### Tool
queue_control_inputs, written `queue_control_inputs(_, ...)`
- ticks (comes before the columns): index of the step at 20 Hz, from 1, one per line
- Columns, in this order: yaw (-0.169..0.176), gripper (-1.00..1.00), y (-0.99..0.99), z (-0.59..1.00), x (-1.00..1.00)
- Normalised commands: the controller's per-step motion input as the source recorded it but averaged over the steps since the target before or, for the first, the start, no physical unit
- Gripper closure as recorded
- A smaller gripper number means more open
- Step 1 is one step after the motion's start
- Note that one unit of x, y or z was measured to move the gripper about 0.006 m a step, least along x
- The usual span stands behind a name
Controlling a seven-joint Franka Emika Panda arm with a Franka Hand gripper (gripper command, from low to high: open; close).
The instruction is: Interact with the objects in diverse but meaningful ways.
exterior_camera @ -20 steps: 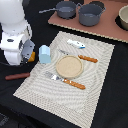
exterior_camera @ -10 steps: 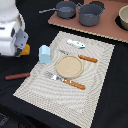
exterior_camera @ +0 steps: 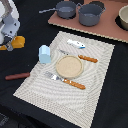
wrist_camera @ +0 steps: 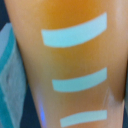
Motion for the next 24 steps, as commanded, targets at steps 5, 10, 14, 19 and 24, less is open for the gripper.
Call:
queue_control_inputs(5,-0.018,1.0,-0.45,0.58,0.86)
queue_control_inputs(10,-0.005,1.0,-0.39,0.42,0.87)
queue_control_inputs(14,-0.004,1.0,-0.37,0.3,0.86)
queue_control_inputs(19,-0.03,1.0,-0.35,0.22,0.88)
queue_control_inputs(24,-0.042,1.0,-0.31,0.13,0.91)
